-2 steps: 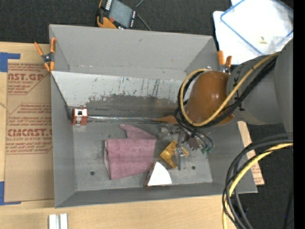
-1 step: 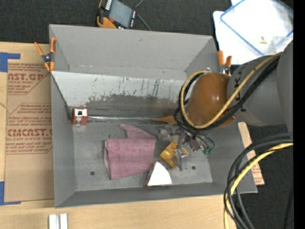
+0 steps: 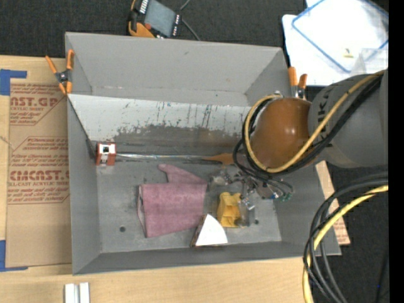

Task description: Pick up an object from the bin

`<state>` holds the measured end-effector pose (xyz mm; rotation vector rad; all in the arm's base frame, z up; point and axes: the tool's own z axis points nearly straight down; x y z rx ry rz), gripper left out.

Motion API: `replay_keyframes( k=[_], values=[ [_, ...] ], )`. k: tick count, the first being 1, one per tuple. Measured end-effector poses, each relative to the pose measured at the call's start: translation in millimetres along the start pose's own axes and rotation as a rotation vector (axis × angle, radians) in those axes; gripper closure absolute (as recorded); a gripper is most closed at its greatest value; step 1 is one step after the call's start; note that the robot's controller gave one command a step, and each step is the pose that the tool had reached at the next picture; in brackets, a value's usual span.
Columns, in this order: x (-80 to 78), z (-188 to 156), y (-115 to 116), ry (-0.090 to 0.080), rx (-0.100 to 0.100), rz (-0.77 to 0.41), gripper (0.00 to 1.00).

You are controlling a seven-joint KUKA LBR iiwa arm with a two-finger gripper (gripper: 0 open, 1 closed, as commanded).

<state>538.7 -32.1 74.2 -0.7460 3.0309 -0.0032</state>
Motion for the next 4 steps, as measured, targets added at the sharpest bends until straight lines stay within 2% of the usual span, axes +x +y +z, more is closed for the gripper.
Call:
replay_keyframes(
  k=[1, 2, 3, 4],
  values=[
    [-46.0, -15.9, 23.1, -0.006, 0.0, -0.222, 0.0],
    [-0.7, -3.9, -1.1, 0.006, 0.001, -0.098, 0.0],
    [-44.5, 4.6, 52.6, -0.009, 0.001, -0.746, 1.0],
    [-44.4, 4.6, 52.4, -0.009, 0.001, -0.746, 1.0]
  ],
)
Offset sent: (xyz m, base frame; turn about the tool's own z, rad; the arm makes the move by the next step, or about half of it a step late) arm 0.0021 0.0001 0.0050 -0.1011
